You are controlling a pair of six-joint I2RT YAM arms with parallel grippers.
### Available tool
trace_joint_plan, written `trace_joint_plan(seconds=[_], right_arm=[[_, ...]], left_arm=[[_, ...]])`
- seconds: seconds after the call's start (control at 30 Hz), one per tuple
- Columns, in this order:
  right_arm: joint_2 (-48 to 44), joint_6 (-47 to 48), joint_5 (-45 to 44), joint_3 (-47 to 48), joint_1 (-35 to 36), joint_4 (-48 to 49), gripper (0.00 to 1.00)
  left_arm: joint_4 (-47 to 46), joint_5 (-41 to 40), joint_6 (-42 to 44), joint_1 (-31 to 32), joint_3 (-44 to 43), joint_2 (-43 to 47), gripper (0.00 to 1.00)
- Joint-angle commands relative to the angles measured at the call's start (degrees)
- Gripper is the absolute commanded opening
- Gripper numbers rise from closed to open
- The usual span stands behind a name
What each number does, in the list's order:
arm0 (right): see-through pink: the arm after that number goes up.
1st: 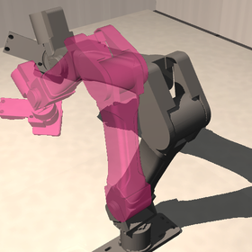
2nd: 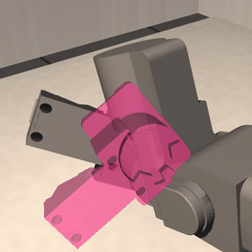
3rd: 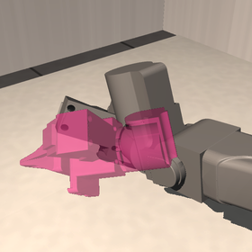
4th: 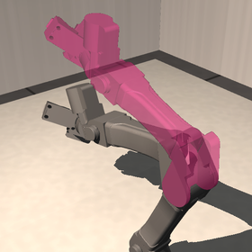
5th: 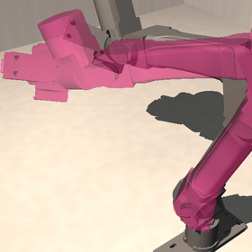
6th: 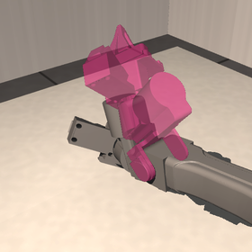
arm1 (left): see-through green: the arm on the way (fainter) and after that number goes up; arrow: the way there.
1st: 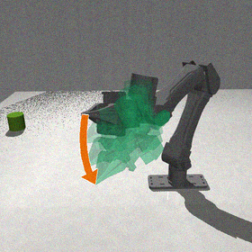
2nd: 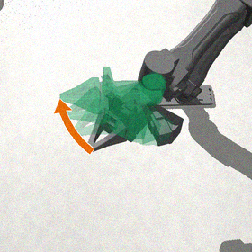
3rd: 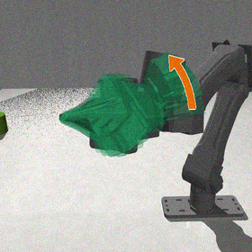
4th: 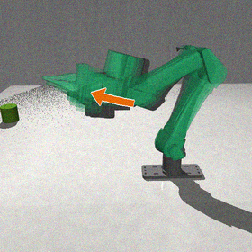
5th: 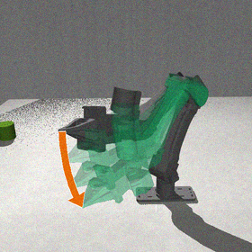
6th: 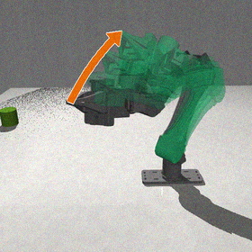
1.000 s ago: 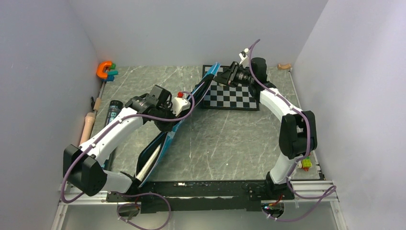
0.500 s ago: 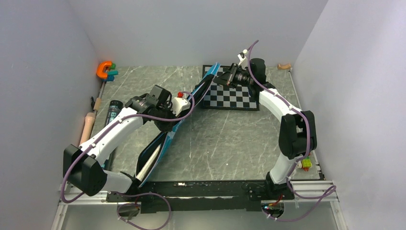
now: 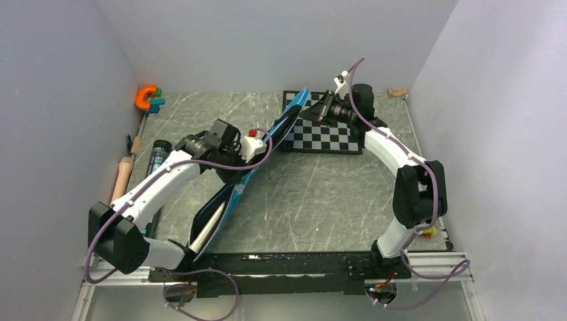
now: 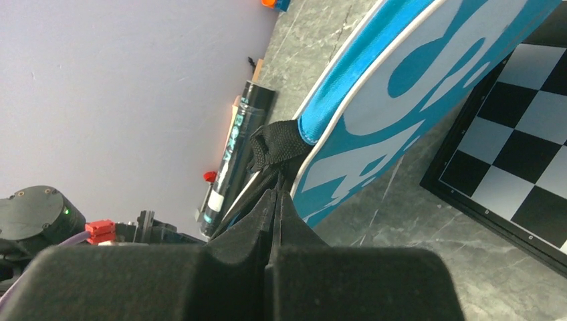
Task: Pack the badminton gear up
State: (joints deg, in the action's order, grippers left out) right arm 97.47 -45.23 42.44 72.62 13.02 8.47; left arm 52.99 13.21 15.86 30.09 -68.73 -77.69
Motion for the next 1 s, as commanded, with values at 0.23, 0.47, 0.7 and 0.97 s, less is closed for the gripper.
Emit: trace_joint_plan(seconds=[0.23,0.47,0.7,0.97], right_arm=[[-5.98,-5.18,0.82,-6.16,9.56,3.80,0.00],[-6.48,-7.72,0.07,-7.53,13.74,6.52,0.00],[-5.87,-7.60,-1.01,-7.73,19.26,5.98,0.00],[-6.94,-3.60,-4.47,-4.70,17.26,-0.79,0.17]], left_arm=[[-1.77,-1.77,1.58,0.04,-1.55,1.75,0.00],[-2.03,-1.98,1.40,0.07,-1.06,2.15,0.00],[-2.12,-1.90,0.75,0.04,-2.21,1.70,0.00],[-2.63,-3.56,-1.90,-0.77,-3.47,1.14,0.00]])
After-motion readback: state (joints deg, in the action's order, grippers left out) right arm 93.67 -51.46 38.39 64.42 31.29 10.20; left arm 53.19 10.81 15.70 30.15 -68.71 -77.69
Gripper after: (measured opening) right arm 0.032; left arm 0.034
